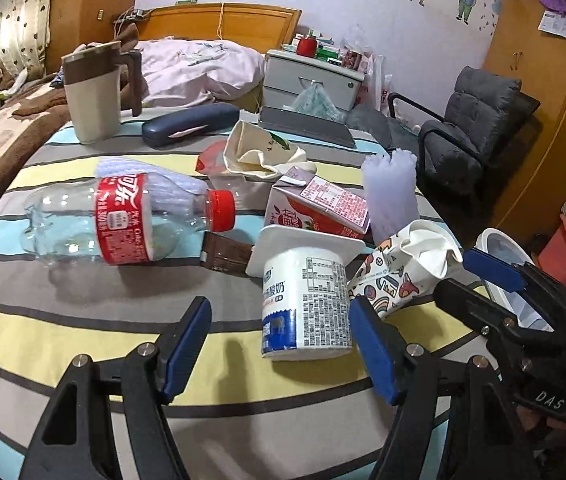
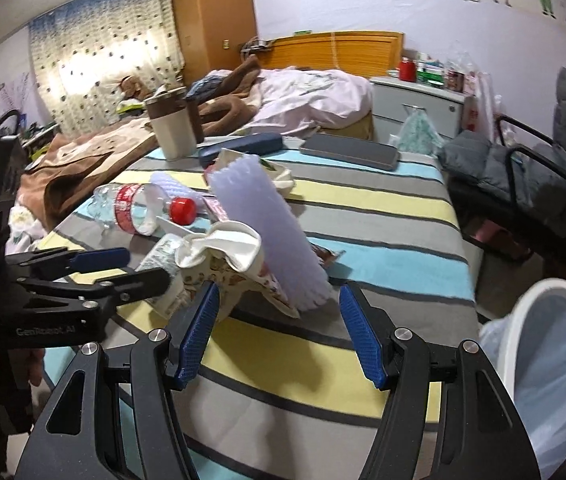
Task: Collect trash
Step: 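Grasp the crumpled paper cup with the right gripper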
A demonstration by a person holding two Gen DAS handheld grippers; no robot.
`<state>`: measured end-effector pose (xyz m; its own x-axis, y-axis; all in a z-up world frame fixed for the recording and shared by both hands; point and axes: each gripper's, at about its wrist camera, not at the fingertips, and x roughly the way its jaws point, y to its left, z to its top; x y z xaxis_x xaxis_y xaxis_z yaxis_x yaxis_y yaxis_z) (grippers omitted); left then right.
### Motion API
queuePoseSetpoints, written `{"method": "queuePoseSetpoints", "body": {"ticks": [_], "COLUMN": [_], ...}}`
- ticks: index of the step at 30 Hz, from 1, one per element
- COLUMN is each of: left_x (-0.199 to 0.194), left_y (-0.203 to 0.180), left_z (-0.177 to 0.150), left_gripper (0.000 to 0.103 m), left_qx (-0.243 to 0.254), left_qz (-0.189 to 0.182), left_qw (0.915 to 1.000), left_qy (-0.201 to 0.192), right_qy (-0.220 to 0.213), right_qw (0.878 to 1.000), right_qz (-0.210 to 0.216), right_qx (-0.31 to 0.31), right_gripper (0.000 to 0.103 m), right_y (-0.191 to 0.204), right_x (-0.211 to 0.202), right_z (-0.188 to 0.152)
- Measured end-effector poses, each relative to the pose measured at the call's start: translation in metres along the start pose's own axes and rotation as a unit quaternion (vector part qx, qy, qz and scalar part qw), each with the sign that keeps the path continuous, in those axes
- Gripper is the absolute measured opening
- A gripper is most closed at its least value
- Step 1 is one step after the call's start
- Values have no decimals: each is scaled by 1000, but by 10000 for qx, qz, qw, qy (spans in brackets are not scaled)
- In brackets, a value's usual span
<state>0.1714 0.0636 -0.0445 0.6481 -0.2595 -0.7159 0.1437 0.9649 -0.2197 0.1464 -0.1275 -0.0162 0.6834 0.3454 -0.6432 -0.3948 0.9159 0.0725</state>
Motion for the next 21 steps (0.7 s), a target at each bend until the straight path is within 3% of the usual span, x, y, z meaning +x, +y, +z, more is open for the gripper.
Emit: {"method": "queuePoseSetpoints", "body": {"ticks": [5,14,15,19,21], "left_x": [3,-3,-3,-8,-9], "left_y": [7,13,15,19,21], "left_z": [4,2,3,2,2], "left_gripper": [73,64,61,53,50], "left_qx": [-119,-73,-81,-109,-106], "left_qz": [-64,-21,-31,11,25], "left_qw": [9999,10000,10000,9999,9999], "left_qy": [18,-26,-22,-57,-68], "right_qy": [111,215,250,309,335], "right_qw": [9994,9959,9955,9944,9941], "right_qz": [305,781,812,897,923], "right_qx": [-89,-391,-423,-469,-463], "right_gripper": [63,45,42,13,12], "right_y": [-1,6,9,12,12], "right_x": [9,15,17,16,15], "right_z": [4,6,6,4,3]}}
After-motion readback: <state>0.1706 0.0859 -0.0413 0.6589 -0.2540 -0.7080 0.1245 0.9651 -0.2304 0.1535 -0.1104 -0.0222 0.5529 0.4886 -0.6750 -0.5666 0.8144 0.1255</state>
